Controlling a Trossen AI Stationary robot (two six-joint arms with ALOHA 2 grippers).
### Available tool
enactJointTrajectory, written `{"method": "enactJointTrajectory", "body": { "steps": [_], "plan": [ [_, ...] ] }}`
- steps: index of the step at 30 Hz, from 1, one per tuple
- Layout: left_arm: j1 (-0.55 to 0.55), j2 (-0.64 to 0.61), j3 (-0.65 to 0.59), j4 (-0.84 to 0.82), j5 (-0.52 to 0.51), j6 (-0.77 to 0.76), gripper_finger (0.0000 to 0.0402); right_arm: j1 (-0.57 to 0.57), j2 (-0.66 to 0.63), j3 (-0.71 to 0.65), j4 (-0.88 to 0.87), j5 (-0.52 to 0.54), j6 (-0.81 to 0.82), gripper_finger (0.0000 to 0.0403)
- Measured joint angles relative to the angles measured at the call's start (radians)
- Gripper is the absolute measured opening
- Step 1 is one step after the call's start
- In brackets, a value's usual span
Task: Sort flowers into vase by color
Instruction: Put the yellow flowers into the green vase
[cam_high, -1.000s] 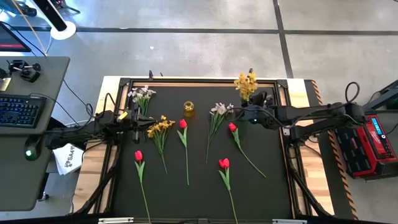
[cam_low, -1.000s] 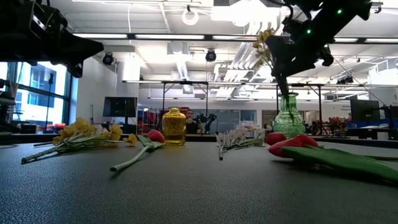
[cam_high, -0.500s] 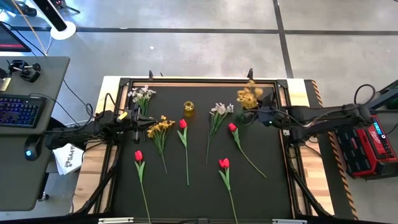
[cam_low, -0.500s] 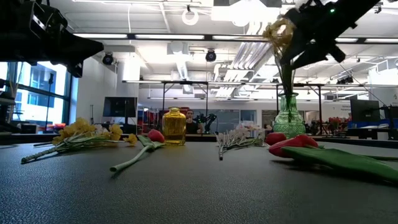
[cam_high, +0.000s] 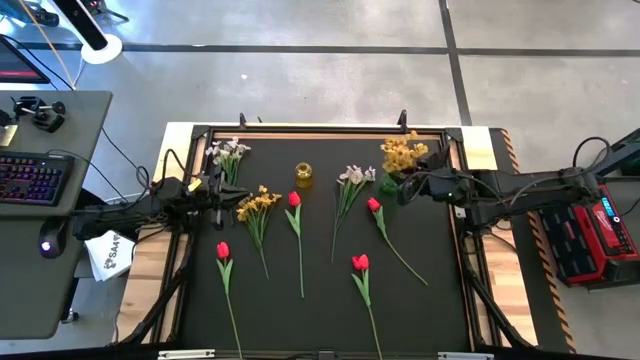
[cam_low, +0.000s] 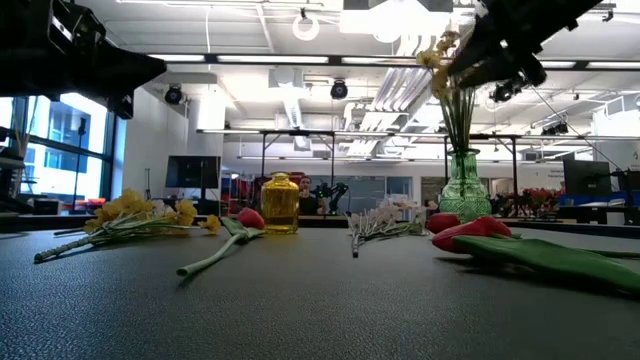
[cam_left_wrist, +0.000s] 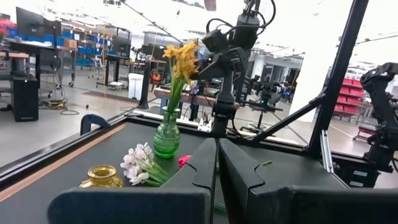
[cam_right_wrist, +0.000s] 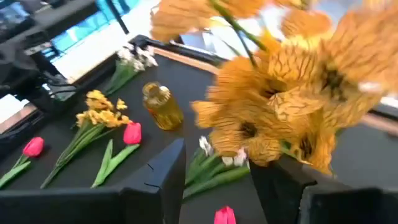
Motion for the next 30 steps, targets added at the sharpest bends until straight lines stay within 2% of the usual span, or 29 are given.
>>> {"method": "enactJointTrajectory", "body": {
  "steps": [11,15,22,30],
  "plan": [
    [0.0,0.0,0.0,0.007,0.0,0.034,0.0008,-0.199,0.066,0.0,0.24,0.012,-0.251,0.0214],
    [0.0,0.0,0.0,0.007,0.0,0.035,0.0008,-0.251,0.101,0.0,0.317,0.011,-0.304,0.0219],
    [0.0,0.0,0.0,0.006,0.0,0.035,0.0008,-0.236,0.078,0.001,0.394,-0.041,-0.355,0.022],
    [0.0,0.0,0.0,0.006,0.006,0.003,0.0008,-0.139,0.029,0.001,0.503,-0.091,-0.471,0.022]
  ]
}}
